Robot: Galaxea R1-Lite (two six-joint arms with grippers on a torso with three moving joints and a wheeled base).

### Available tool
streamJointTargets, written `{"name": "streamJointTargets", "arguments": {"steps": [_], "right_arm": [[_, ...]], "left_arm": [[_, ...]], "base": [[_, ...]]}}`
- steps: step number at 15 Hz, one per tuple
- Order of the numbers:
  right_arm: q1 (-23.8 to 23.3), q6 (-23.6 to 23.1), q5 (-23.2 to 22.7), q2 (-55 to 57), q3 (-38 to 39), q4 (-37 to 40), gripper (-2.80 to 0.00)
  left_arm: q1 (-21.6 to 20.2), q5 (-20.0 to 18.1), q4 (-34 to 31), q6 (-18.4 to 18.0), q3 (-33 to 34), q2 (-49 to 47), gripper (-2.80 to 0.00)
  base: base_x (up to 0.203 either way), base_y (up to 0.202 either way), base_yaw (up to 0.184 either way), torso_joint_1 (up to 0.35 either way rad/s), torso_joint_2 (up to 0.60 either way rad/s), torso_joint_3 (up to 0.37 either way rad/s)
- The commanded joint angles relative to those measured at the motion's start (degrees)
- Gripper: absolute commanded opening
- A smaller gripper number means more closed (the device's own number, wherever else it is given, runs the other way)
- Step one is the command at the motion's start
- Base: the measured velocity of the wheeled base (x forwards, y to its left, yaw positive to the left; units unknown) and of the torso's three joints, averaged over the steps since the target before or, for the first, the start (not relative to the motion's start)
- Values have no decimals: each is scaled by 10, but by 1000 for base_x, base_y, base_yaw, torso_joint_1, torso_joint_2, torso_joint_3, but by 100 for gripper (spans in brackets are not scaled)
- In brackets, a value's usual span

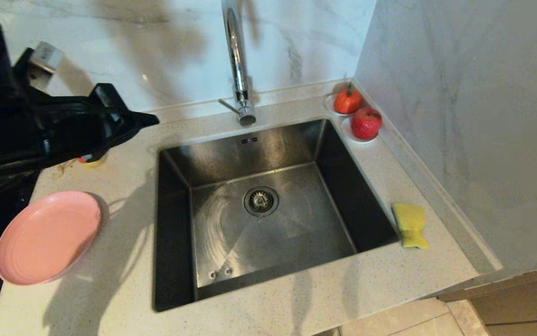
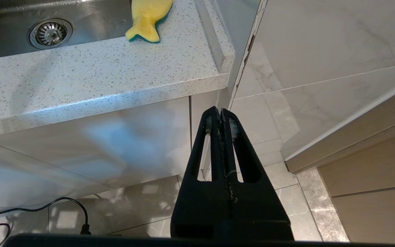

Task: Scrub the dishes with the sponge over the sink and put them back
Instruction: Place the bowl on the plate

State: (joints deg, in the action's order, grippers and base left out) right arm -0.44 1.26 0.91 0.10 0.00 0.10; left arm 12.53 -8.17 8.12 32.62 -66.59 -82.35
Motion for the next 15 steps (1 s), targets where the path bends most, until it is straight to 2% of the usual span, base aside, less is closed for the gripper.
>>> {"name": "streamJointTargets", "arguments": {"steps": [1,5,7,10,12,15], "right_arm": [[0,0,0,1,1,0,-280],[0,0,0,1,1,0,-280],[0,0,1,1,1,0,-280],[0,0,0,1,1,0,-280],[0,0,0,1,0,0,-280],[0,0,0,1,0,0,-280]], "left_arm": [[-2,73,-39,-49,48,143,-280],[-8,179,-82,-148,140,281,-280],[-9,231,-87,-169,191,339,-280],[-29,370,-117,-206,199,386,-280],[-47,384,-156,-256,166,379,-280],[-66,387,-190,-282,95,291,-280]], "base": [[0,0,0,0,0,0],[0,0,0,0,0,0],[0,0,0,0,0,0],[0,0,0,0,0,0],[0,0,0,0,0,0],[0,0,0,0,0,0]]}}
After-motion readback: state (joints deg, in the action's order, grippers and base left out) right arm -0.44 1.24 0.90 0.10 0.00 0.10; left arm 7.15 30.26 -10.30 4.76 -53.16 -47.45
